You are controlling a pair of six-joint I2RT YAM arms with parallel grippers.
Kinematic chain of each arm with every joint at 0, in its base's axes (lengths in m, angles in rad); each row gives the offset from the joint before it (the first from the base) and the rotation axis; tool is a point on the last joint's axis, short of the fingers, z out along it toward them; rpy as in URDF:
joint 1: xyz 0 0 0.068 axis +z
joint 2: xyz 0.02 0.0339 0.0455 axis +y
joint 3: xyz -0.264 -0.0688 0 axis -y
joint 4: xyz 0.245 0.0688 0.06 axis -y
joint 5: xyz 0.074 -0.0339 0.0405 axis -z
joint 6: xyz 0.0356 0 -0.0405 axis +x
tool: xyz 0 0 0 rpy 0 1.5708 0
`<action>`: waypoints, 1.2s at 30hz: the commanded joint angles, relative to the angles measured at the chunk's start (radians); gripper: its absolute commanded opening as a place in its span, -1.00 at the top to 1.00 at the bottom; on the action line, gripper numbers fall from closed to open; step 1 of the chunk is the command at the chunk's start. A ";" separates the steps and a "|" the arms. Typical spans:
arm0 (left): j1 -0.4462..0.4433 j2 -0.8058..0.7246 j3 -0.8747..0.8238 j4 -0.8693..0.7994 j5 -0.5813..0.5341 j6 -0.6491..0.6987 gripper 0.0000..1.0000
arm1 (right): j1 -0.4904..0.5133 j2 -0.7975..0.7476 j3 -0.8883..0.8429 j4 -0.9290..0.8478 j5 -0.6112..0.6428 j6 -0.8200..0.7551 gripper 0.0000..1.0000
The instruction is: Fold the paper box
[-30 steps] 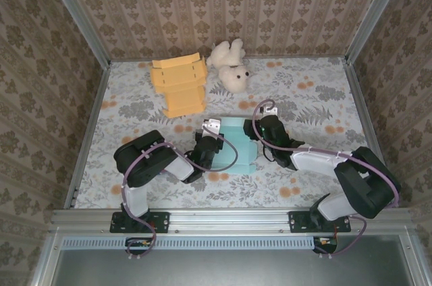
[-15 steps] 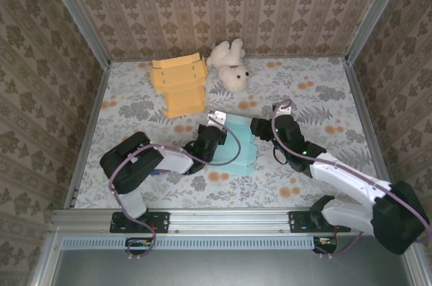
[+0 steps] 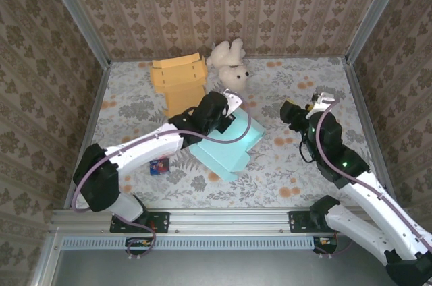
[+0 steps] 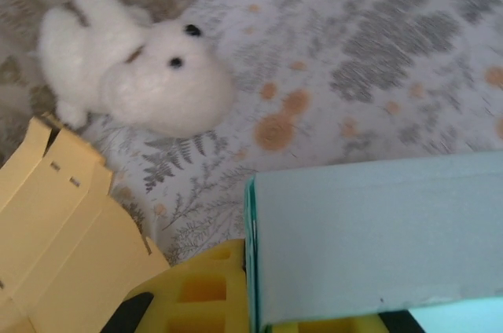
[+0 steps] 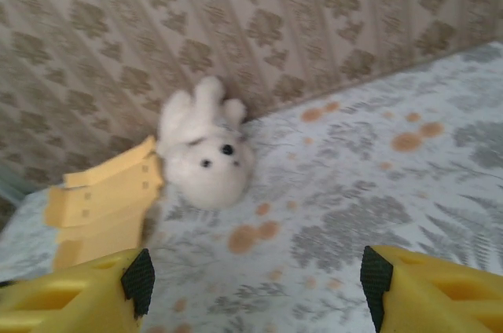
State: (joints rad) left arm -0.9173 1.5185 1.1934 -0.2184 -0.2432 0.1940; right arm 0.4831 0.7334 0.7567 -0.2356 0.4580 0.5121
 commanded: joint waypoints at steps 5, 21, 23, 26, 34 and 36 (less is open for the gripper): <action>-0.020 0.086 0.240 -0.524 0.143 0.443 1.00 | -0.076 -0.089 -0.178 0.081 -0.005 0.013 -0.46; -0.084 0.443 0.332 -0.493 -0.071 1.062 1.00 | -0.103 -0.099 -0.224 0.103 -0.060 0.039 -0.50; -0.102 0.486 0.346 -0.457 -0.088 1.088 1.00 | -0.106 -0.105 -0.226 0.096 -0.059 0.042 -0.50; -0.117 0.540 0.406 -0.476 -0.064 1.085 1.00 | -0.106 -0.120 -0.232 0.093 -0.061 0.042 -0.50; -0.107 0.583 0.459 -0.506 -0.109 1.090 0.53 | -0.107 -0.129 -0.237 0.095 -0.081 0.043 -0.51; -0.104 0.572 0.451 -0.497 -0.118 1.094 0.51 | -0.107 -0.129 -0.237 0.096 -0.082 0.043 -0.51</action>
State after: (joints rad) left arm -1.0306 2.0991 1.6268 -0.7055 -0.3340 1.2621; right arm 0.3820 0.6140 0.5282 -0.1574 0.3931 0.5484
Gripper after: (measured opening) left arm 0.242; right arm 0.751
